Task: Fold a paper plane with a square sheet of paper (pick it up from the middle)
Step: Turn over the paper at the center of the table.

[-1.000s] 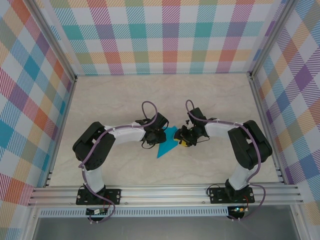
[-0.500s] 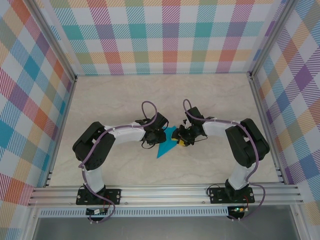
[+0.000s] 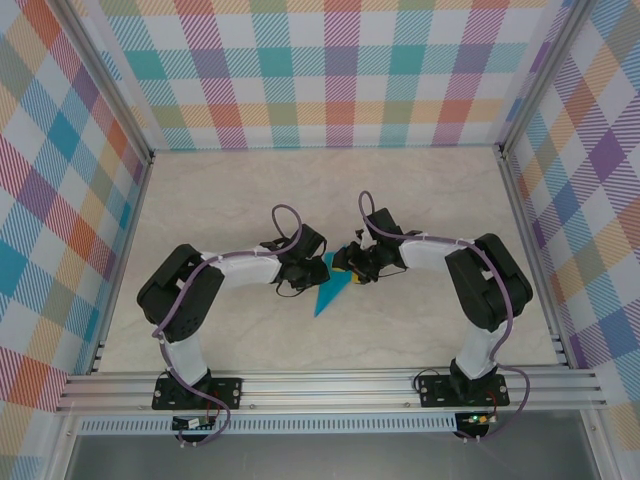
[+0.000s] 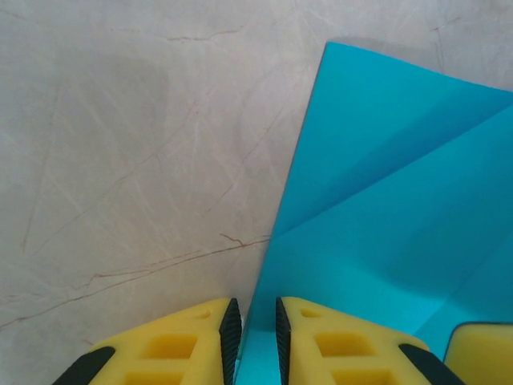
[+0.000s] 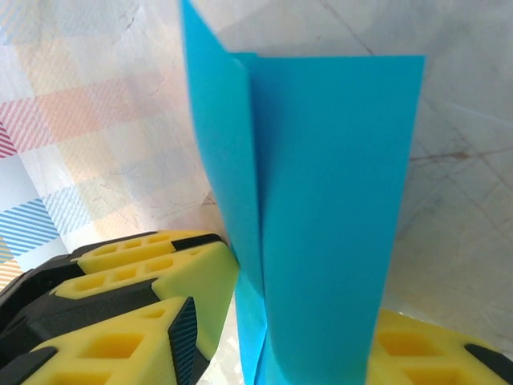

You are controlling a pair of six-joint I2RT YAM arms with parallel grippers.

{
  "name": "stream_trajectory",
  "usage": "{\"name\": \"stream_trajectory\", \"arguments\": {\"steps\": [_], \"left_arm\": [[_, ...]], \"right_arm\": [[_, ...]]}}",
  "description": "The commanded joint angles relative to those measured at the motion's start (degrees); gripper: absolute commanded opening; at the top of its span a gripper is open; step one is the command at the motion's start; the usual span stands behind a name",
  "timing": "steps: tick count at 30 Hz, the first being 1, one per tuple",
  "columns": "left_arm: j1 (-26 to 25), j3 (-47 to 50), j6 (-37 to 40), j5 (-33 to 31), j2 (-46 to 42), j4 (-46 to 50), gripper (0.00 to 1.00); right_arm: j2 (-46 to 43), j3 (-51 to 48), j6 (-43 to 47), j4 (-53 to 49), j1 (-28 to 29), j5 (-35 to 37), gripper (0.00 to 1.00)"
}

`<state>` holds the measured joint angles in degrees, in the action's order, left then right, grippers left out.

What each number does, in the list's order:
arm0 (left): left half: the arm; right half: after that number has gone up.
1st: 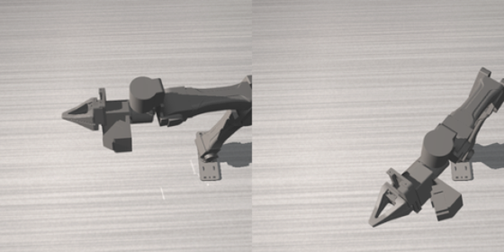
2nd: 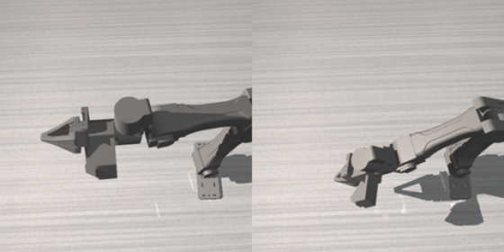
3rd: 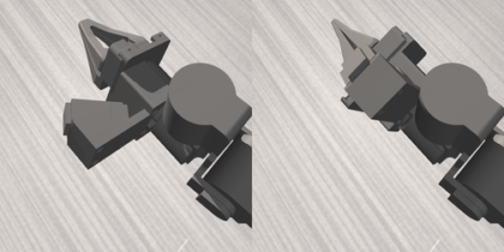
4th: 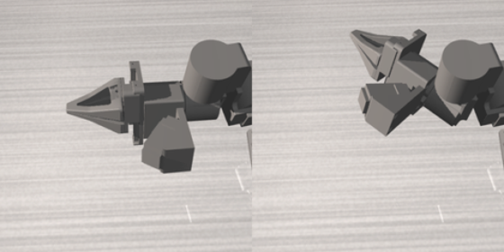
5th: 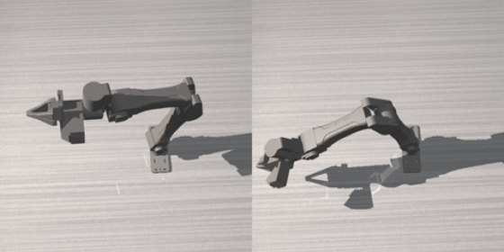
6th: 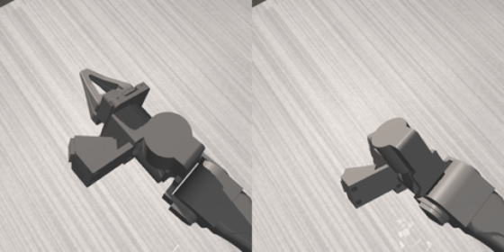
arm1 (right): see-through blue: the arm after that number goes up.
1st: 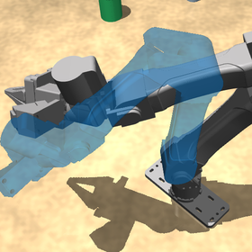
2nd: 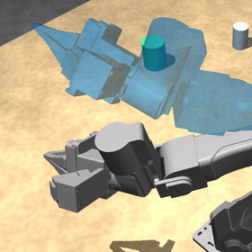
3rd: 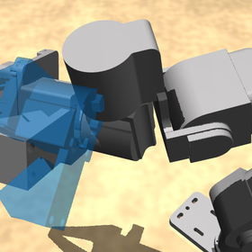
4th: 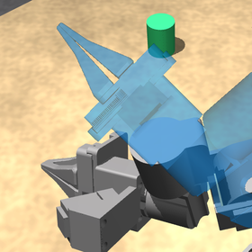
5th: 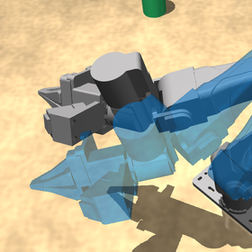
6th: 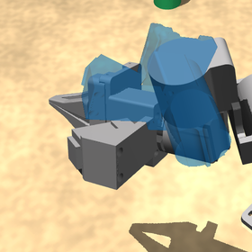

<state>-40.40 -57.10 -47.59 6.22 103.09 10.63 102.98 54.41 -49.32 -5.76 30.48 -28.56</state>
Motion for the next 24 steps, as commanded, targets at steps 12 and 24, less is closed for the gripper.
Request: {"name": "stream_trajectory", "arguments": {"steps": [12, 24], "left_arm": [[1.4, 3.1, -2.3, -0.2, -1.7, 0.6, 0.23], [1.4, 4.8, -2.0, -1.3, -7.6, 1.0, 0.26]], "right_arm": [[-1.2, -5.2, -2.8, 9.1, 0.3, -0.5, 0.37], [3.3, 1.0, 1.3, 5.7, 0.4, -0.8, 0.12]]}}
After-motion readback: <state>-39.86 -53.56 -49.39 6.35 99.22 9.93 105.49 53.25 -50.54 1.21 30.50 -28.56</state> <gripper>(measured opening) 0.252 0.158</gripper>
